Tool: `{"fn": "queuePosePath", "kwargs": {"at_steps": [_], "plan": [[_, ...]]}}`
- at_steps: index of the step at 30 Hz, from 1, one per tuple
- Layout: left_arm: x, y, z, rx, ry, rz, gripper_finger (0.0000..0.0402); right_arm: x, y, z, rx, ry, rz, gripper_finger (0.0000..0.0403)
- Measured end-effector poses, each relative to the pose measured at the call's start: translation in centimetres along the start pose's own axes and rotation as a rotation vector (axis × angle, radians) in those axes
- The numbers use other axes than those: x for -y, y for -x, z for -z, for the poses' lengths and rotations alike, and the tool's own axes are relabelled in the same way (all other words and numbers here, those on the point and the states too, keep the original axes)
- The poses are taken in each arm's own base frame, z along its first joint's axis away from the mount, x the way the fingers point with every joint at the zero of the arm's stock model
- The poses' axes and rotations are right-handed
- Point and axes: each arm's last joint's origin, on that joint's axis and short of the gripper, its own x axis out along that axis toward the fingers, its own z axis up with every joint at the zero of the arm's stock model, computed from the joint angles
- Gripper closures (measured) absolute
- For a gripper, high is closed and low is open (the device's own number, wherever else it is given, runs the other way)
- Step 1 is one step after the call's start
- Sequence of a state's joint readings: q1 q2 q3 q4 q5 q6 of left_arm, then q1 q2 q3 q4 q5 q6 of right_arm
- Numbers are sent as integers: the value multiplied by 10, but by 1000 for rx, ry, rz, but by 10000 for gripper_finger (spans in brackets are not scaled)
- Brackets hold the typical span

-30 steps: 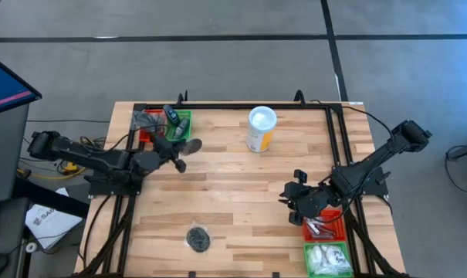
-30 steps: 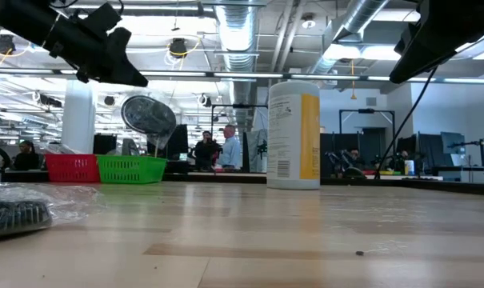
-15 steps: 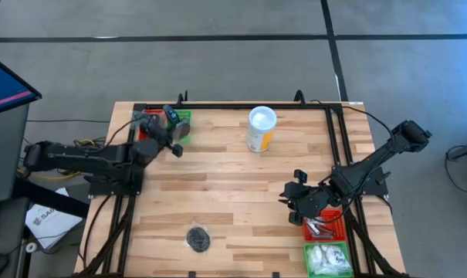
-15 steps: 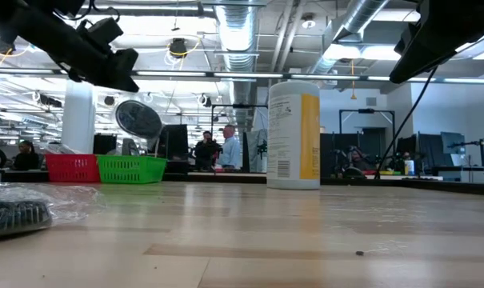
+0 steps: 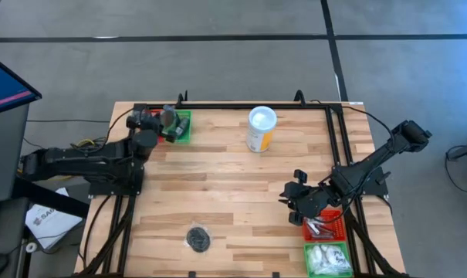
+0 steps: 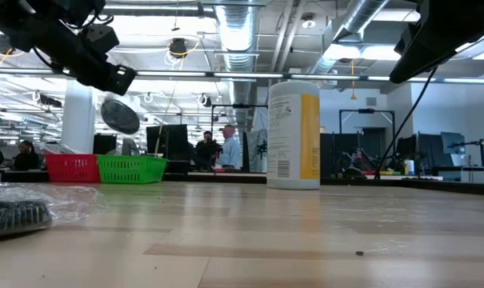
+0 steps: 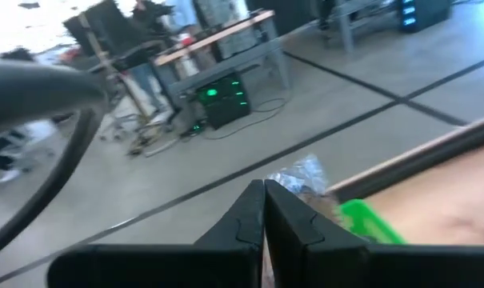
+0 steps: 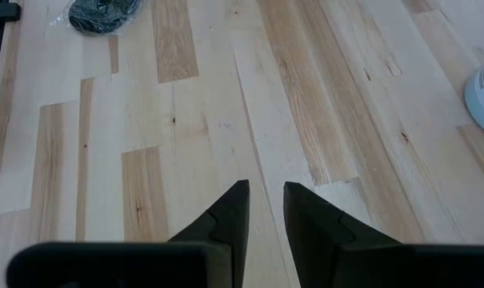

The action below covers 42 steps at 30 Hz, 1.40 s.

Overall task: Pick & Place Travel size toiletries
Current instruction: Put the black hairbrush into the top red bin

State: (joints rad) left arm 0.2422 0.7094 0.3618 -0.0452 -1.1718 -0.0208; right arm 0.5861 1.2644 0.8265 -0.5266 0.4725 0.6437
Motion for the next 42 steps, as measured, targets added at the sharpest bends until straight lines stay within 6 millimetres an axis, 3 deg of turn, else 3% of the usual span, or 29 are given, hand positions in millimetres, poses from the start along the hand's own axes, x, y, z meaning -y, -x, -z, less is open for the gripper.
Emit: {"fn": "queuePosePath", "kwargs": {"at_steps": [12,21,34,42], "plan": [[-15,-20,3,-67,-29,-157,401,0,0,0,0,0,0,331],[-22,-41,22,-225,-62,-170,401,1,-1,-1,5,20,6,331],[-14,-65,44,-394,-136,-134,401,4,-2,-3,7,9,16,331],[-11,-69,49,-427,-134,-99,401,4,-2,-3,7,9,16,331]]}}
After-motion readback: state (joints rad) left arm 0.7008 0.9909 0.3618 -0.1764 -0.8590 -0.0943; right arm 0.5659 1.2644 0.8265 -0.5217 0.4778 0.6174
